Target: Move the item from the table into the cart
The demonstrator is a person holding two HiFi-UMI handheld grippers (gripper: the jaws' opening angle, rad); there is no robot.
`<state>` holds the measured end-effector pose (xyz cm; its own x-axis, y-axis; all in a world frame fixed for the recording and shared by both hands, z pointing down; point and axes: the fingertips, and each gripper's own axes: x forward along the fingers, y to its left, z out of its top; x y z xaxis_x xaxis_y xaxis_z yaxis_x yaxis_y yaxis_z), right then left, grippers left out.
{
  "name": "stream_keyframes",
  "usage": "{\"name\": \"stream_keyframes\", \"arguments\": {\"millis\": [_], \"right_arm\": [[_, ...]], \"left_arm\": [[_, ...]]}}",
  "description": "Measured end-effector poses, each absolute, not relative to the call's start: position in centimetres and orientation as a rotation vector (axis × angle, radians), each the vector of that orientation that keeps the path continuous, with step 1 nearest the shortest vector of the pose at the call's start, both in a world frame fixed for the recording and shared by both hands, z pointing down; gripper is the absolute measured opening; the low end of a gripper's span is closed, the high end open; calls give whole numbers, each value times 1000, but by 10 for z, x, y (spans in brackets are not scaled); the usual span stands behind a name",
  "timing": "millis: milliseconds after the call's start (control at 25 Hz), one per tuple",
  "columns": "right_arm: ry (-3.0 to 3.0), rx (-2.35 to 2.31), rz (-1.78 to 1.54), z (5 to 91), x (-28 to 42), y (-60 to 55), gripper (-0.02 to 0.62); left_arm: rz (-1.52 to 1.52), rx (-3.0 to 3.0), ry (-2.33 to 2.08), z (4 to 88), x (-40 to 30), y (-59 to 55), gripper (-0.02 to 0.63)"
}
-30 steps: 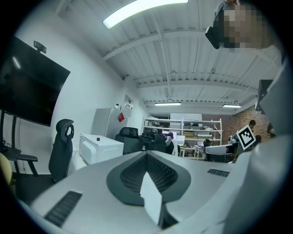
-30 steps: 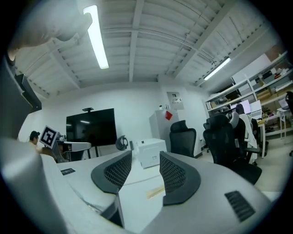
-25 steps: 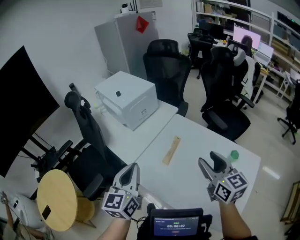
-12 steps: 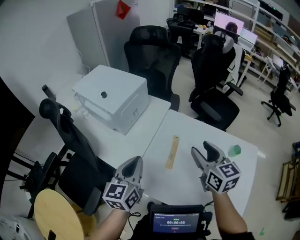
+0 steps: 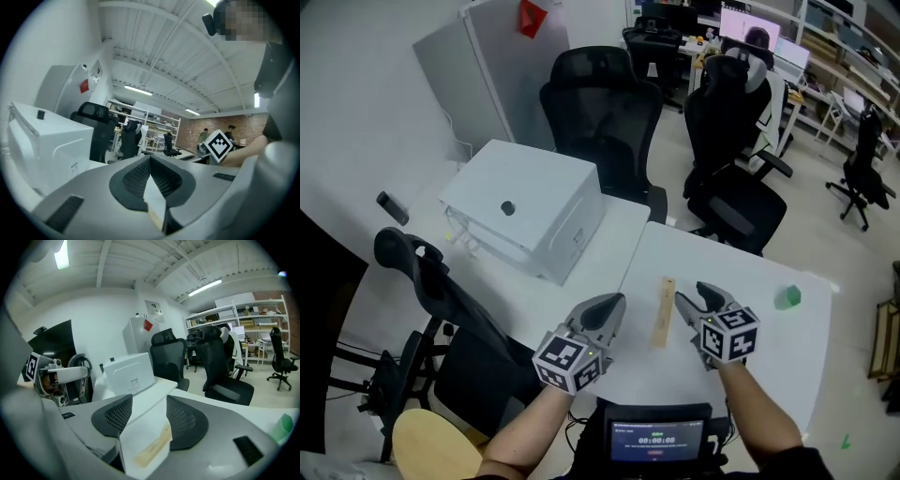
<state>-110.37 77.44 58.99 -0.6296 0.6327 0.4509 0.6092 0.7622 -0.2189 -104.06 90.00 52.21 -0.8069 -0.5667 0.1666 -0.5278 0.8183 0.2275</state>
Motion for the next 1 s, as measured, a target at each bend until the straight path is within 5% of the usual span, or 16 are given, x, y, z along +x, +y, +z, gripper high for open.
{"name": "stream_keyframes", "arguments": {"millis": [320, 1000], "right_arm": [[-2339, -640, 56, 695, -1153, 811, 233], [-2037, -356, 17, 848, -1196, 809, 233]], "left_arm": [[-121, 1264, -2604, 581, -1104, 923, 11], [-94, 872, -2266, 776, -1210, 906, 14]]}}
